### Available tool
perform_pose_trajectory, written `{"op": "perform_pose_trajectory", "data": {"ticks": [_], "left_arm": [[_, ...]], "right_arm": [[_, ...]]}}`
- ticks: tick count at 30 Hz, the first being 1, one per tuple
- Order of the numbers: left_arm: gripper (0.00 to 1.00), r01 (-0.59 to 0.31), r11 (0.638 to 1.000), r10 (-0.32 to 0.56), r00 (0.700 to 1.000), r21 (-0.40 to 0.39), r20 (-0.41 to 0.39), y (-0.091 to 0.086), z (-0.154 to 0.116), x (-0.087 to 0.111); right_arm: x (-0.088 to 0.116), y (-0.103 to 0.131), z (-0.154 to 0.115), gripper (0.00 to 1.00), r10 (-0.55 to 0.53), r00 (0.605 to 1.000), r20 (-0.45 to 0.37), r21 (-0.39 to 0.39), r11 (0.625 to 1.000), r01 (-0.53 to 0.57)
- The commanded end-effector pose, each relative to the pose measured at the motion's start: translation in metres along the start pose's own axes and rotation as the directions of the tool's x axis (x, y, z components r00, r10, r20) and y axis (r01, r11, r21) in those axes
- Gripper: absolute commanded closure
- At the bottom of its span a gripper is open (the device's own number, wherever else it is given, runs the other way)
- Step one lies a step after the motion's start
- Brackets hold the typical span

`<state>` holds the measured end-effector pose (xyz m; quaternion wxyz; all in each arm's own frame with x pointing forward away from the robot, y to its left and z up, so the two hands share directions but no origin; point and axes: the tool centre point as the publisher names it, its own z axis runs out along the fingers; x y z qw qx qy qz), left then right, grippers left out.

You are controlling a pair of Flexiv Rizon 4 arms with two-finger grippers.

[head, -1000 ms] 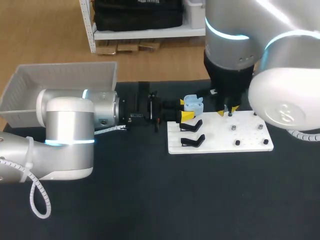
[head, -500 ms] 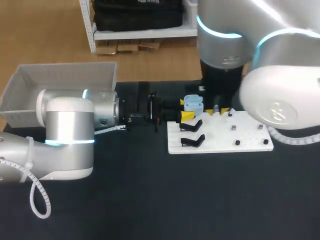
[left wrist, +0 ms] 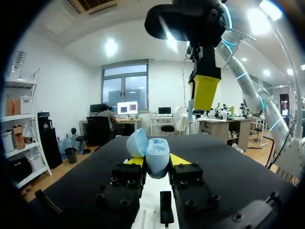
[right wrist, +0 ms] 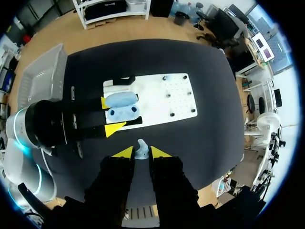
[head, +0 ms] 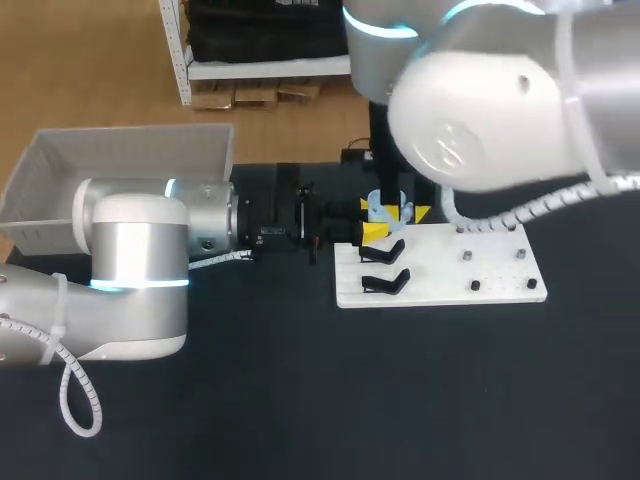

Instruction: Pick up each earbud case from the left stands, insert the matching earbuds, close the lid, and place the case in the box.

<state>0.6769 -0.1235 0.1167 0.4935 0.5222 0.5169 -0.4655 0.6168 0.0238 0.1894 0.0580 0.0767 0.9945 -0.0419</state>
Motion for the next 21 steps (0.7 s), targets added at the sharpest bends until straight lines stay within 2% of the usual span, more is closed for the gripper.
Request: {"op": "perform_pose_trajectory", "data": {"ticks": [1, 8, 17, 21], "left_arm": [[1.0, -0.003, 1.0, 0.003, 1.0, -0.005, 0.005, -0.001, 0.0, 0.001], [1.0, -0.003, 1.0, 0.003, 1.0, -0.005, 0.005, -0.001, 0.0, 0.001], [1.0, -0.003, 1.0, 0.003, 1.0, -0.005, 0.005, -0.001, 0.0, 0.001], [1.0, -0.003, 1.0, 0.003, 1.0, -0.005, 0.005, -0.001, 0.0, 0.001]], "right_arm": [[-0.004, 0.004, -0.001, 1.0, 0.0, 1.0, -0.024, 0.015, 1.0, 0.0], [-0.004, 0.004, -0.001, 1.0, 0.0, 1.0, -0.024, 0.015, 1.0, 0.0], [-0.009, 0.011, -0.005, 1.0, 0.196, 0.98, -0.037, -0.006, 0.98, -0.197], [-0.015, 0.013, -0.004, 1.0, 0.262, 0.964, -0.055, 0.014, 0.965, -0.261]]}}
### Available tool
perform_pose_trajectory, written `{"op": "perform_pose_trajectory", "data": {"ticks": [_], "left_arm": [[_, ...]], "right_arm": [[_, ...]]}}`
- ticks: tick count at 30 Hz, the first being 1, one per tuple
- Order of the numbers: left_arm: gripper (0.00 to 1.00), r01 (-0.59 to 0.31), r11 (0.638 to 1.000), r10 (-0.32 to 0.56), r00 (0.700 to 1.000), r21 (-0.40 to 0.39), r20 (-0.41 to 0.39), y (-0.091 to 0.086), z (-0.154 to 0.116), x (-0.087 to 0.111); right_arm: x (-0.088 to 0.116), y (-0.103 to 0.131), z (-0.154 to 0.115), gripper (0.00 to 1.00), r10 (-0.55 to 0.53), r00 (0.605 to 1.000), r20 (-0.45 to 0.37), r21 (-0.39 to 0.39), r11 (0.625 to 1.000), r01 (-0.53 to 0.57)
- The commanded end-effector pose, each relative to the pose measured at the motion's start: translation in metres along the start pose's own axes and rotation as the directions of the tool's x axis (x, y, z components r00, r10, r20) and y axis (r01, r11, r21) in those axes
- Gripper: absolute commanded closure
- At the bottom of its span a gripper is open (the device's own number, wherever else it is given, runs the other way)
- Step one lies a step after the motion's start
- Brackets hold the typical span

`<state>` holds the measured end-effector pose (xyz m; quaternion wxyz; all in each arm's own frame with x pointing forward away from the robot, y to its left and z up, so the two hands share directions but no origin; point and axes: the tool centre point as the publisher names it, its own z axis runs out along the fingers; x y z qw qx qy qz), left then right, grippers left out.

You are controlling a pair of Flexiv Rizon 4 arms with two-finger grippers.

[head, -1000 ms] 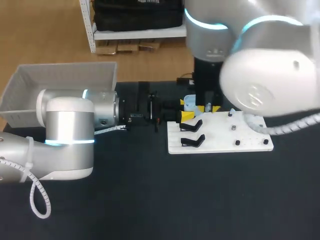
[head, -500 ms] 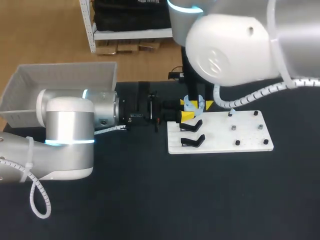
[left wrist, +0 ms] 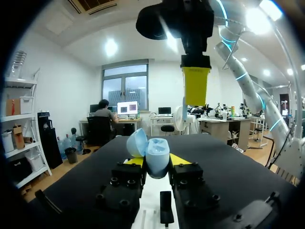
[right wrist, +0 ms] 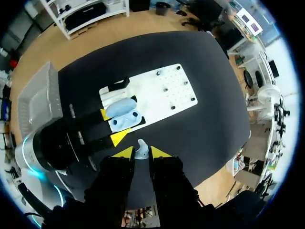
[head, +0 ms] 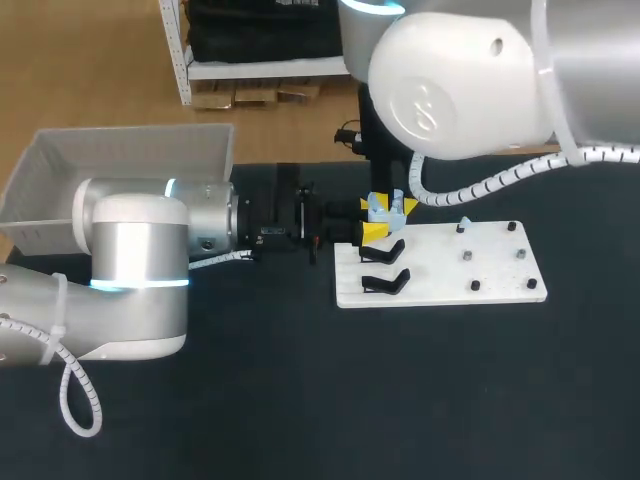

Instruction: Pick up each earbud case from the left stands, insert the matching earbuds, close the lid, and place the case in the box.

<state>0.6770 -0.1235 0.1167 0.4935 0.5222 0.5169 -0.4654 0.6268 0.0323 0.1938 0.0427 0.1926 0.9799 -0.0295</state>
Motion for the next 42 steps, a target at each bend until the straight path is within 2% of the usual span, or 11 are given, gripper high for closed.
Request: {"op": "perform_pose_trajectory", "data": {"ticks": [1, 7, 11, 21, 29, 42], "left_arm": [[1.0, -0.003, 1.0, 0.003, 1.0, -0.005, 0.005, -0.001, 0.0, 0.001], [1.0, -0.003, 1.0, 0.003, 1.0, -0.005, 0.005, -0.001, 0.0, 0.001], [1.0, -0.003, 1.0, 0.003, 1.0, -0.005, 0.005, -0.001, 0.0, 0.001], [1.0, -0.003, 1.0, 0.003, 1.0, -0.005, 0.005, -0.001, 0.0, 0.001], [1.0, -0.003, 1.0, 0.003, 1.0, -0.005, 0.005, -0.001, 0.0, 0.001], [1.0, -0.003, 1.0, 0.003, 1.0, -0.005, 0.005, -0.001, 0.0, 0.001]], "right_arm": [[-0.006, 0.005, 0.002, 1.0, 0.049, 0.999, -0.023, 0.027, 0.998, -0.049], [-0.014, 0.007, 0.008, 1.0, 0.143, 0.987, -0.07, 0.048, 0.989, -0.14], [-0.016, 0.007, 0.008, 1.0, 0.193, 0.972, -0.135, 0.046, 0.981, -0.188], [-0.016, 0.007, 0.008, 1.0, 0.193, 0.972, -0.135, 0.046, 0.981, -0.188], [-0.015, 0.01, 0.009, 1.0, 0.166, 0.981, -0.102, 0.022, 0.986, -0.165], [-0.022, 0.013, 0.014, 1.0, 0.169, 0.979, -0.113, 0.026, 0.986, -0.167]]}}
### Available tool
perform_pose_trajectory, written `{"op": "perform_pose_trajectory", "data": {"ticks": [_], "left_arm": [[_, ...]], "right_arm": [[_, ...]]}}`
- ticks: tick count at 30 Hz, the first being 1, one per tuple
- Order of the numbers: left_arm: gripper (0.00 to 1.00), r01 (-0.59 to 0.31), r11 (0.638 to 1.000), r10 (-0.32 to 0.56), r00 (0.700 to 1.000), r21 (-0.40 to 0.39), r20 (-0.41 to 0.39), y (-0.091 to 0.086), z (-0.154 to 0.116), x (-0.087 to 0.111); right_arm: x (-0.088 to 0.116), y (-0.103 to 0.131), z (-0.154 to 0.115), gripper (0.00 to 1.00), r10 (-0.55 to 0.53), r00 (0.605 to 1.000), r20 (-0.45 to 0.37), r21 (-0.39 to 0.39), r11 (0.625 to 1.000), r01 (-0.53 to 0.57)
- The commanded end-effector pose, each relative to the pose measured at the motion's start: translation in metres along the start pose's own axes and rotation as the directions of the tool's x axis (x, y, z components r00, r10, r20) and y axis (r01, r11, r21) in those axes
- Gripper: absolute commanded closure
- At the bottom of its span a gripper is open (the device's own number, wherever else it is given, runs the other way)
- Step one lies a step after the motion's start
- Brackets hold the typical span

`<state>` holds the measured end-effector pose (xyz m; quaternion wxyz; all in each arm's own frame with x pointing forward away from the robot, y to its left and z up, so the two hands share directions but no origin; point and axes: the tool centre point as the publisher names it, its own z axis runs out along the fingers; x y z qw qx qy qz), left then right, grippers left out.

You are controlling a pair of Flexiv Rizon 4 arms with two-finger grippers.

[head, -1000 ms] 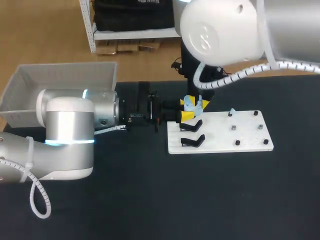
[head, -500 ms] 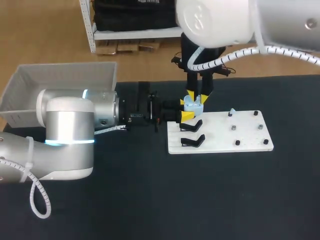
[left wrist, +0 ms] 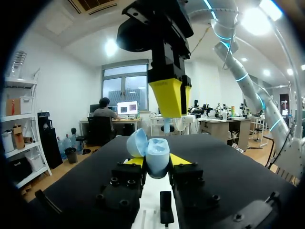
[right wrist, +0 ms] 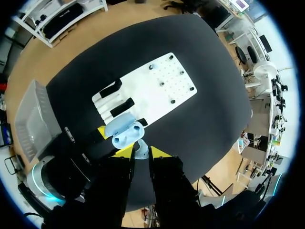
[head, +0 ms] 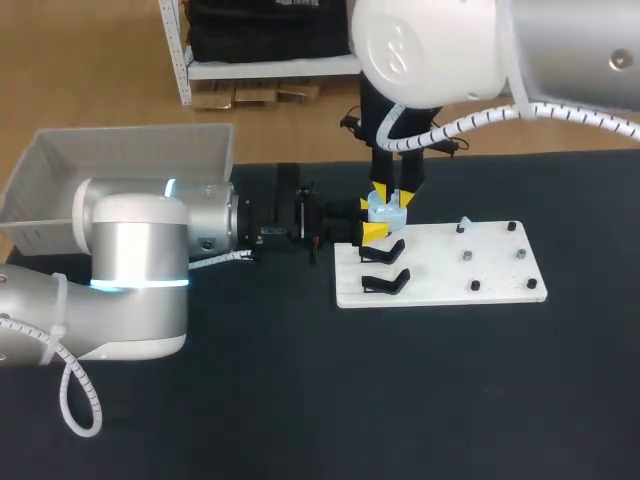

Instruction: Pick up each earbud case from the left stands, insert the matching earbuds, close the lid, and place the case in the box.

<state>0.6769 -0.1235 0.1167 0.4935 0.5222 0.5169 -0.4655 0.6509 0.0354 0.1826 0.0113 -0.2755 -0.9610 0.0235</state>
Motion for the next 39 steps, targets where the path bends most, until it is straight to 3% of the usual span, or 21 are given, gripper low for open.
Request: {"op": "perform_pose_trajectory", "data": {"ticks": [1, 39], "left_arm": [[1.0, -0.003, 1.0, 0.003, 1.0, -0.005, 0.005, -0.0011, -0.0001, 0.001], [1.0, -0.003, 1.0, 0.003, 1.0, -0.005, 0.005, -0.0011, -0.0001, 0.001]], "right_arm": [[-0.0019, 0.0005, 0.0007, 1.0, 0.003, 1.0, -0.004, -0.001, 1.0, -0.003], [-0.0116, 0.0068, 0.0085, 1.0, 0.018, 1.0, -0.006, 0.084, 0.996, -0.018]]}}
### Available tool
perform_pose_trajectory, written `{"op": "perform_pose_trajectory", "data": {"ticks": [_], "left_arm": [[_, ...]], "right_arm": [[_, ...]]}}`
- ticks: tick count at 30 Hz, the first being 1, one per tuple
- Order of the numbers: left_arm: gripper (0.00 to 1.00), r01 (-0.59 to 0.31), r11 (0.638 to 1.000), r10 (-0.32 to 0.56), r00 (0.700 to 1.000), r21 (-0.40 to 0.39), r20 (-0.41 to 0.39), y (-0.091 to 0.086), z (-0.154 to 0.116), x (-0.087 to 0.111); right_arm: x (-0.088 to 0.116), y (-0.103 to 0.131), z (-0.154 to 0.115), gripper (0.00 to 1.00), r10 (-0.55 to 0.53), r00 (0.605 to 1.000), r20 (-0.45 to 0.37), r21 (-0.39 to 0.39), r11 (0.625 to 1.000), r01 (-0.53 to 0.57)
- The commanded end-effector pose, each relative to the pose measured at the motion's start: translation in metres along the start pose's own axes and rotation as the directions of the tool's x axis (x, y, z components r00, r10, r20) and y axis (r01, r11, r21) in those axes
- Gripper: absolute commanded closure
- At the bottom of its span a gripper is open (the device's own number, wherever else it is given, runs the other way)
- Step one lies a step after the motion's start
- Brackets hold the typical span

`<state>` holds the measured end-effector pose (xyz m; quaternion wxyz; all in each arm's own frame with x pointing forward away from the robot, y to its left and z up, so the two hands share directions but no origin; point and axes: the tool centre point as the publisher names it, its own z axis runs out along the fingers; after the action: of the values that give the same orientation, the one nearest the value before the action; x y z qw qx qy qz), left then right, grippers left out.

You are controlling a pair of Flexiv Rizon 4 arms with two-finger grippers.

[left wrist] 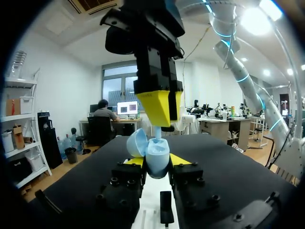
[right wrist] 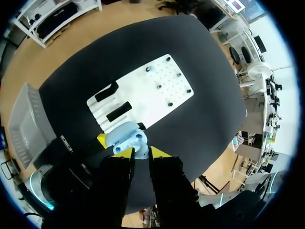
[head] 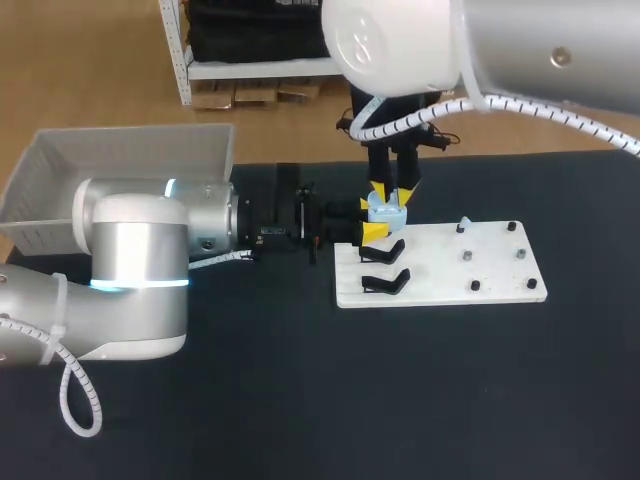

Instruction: Pick up each earbud case from the left stands, insert the matching earbuds, close the lid, and place the case in the box.

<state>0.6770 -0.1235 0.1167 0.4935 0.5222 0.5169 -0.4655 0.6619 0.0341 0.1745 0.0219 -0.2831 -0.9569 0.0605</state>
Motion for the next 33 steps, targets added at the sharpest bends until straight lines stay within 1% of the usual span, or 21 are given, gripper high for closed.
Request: {"op": "perform_pose_trajectory", "data": {"ticks": [1, 15, 33], "left_arm": [[1.0, -0.003, 1.0, 0.003, 1.0, -0.005, 0.005, -0.001, 0.0, 0.001], [1.0, -0.003, 1.0, 0.003, 1.0, -0.005, 0.005, -0.001, 0.0, 0.001], [1.0, -0.003, 1.0, 0.003, 1.0, -0.005, 0.005, -0.001, 0.0, 0.001]], "right_arm": [[-0.002, 0.002, 0.001, 1.0, 0.001, 1.0, -0.007, 0.008, 1.0, -0.001], [-0.004, 0.003, 0.006, 1.0, 0.002, 1.0, -0.019, 0.013, 1.0, -0.002], [-0.005, 0.005, 0.013, 1.0, 0.01, 0.999, -0.033, 0.041, 0.999, -0.009]]}}
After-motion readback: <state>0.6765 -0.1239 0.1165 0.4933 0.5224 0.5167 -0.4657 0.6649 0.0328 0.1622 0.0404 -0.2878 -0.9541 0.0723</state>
